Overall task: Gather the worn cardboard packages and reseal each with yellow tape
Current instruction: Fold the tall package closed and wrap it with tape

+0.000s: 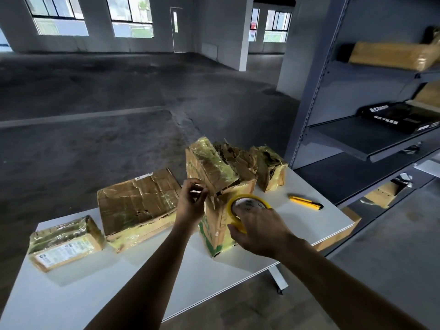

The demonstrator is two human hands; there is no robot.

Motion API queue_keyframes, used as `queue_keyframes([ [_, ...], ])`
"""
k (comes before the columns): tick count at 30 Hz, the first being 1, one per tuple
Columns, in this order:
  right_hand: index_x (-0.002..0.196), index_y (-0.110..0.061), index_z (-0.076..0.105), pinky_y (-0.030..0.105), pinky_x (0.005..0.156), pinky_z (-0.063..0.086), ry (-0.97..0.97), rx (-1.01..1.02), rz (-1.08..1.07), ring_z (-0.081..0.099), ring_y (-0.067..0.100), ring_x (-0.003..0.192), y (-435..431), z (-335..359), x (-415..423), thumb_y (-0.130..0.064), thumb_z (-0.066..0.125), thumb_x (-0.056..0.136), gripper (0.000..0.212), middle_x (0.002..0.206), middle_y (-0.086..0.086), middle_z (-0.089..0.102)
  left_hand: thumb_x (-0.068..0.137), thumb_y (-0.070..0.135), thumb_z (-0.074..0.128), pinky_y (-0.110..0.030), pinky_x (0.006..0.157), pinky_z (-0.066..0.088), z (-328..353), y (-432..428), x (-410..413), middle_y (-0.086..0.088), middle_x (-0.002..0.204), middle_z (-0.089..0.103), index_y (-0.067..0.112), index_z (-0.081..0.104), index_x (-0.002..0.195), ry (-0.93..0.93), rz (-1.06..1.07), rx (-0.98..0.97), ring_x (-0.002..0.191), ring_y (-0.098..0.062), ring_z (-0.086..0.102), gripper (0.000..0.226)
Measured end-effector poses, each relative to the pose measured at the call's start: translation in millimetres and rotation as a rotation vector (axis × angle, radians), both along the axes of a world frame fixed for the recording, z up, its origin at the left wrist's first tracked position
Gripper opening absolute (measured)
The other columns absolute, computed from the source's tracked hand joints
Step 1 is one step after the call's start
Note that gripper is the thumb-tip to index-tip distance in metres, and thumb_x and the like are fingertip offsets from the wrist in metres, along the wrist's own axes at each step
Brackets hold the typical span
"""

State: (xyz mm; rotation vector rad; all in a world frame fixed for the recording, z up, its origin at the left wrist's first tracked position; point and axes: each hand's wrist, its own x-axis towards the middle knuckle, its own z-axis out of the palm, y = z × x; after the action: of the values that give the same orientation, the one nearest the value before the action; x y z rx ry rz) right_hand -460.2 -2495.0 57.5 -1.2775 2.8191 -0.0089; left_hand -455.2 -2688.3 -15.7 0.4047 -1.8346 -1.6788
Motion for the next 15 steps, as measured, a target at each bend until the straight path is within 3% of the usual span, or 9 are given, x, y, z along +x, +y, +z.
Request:
queue_keyframes([
  [2, 0.138, -0.018, 0.044, 0.041, 0.098, 0.048, -0.006, 0.006, -0.004, 0.056, 0.029, 0.121, 0.5, -0.2, -1.0, -0.054, 0.036, 0.099, 0.054, 0.138, 0.009, 0.058, 0.092, 0.005, 0.065, -0.01, 0.066, 0.045, 0.5, -5.4, -1.0, -0.001, 0.09, 0.057, 0.022, 0.051, 0.097, -0.028, 0.048, -0.046, 0.075, 0.004, 0.056, 0.023],
  [4, 0.139, -0.018, 0.044, 0.042, 0.098, 0.048, -0.012, 0.009, -0.005, 0.056, 0.03, 0.122, 0.8, -0.3, -1.2, -0.054, 0.036, 0.099, 0.054, 0.139, 0.009, 0.057, 0.093, 0.008, 0.065, -0.022, 0.074, 0.049, 2.5, -13.4, -1.6, -0.004, 0.099, 0.056, 0.02, 0.051, 0.105, -0.075, 0.083, -0.149, 0.085, -0.009, 0.057, 0.022],
  [6, 0.138, -0.017, 0.044, 0.043, 0.098, 0.048, -0.013, 0.012, -0.008, 0.056, 0.03, 0.121, 0.3, 0.1, -1.3, -0.054, 0.036, 0.1, 0.054, 0.138, 0.009, 0.057, 0.095, 0.012, 0.061, -0.036, 0.085, 0.049, 10.5, -18.9, -2.7, -0.007, 0.113, 0.051, 0.019, 0.054, 0.115, -0.046, 0.119, -0.349, 0.097, -0.02, 0.055, 0.023],
  [8, 0.136, -0.017, 0.045, 0.042, 0.095, 0.049, -0.003, 0.015, -0.006, 0.057, 0.03, 0.118, -0.2, 0.4, -1.1, -0.054, 0.036, 0.099, 0.053, 0.136, 0.009, 0.058, 0.099, 0.029, 0.054, -0.041, 0.103, 0.04, 30.8, -17.3, -3.7, -0.006, 0.127, 0.044, 0.026, 0.055, 0.127, -0.077, 0.11, -0.586, 0.116, -0.023, 0.048, 0.027],
  [11, 0.131, -0.017, 0.047, 0.041, 0.091, 0.05, 0.012, 0.006, -0.001, 0.059, 0.031, 0.114, -0.7, 0.6, -0.8, -0.053, 0.038, 0.098, 0.05, 0.131, 0.009, 0.061, 0.101, 0.048, 0.041, -0.046, 0.115, 0.015, 66.1, -3.0, -14.5, 0.006, 0.152, 0.028, 0.04, 0.049, 0.138, -0.233, -0.227, -0.89, 0.141, -0.02, 0.023, 0.038],
  [15, 0.128, -0.016, 0.049, 0.041, 0.091, 0.051, 0.016, -0.016, 0.0, 0.059, 0.03, 0.113, 0.5, 3.5, 2.4, -0.052, 0.041, 0.098, 0.047, 0.128, 0.009, 0.062, 0.104, 0.052, 0.029, -0.055, 0.12, 0.001, 74.0, 7.4, -48.4, 0.021, 0.162, 0.013, 0.053, 0.036, 0.144, -0.464, -0.501, -1.126, 0.151, -0.011, 0.002, 0.041],
])
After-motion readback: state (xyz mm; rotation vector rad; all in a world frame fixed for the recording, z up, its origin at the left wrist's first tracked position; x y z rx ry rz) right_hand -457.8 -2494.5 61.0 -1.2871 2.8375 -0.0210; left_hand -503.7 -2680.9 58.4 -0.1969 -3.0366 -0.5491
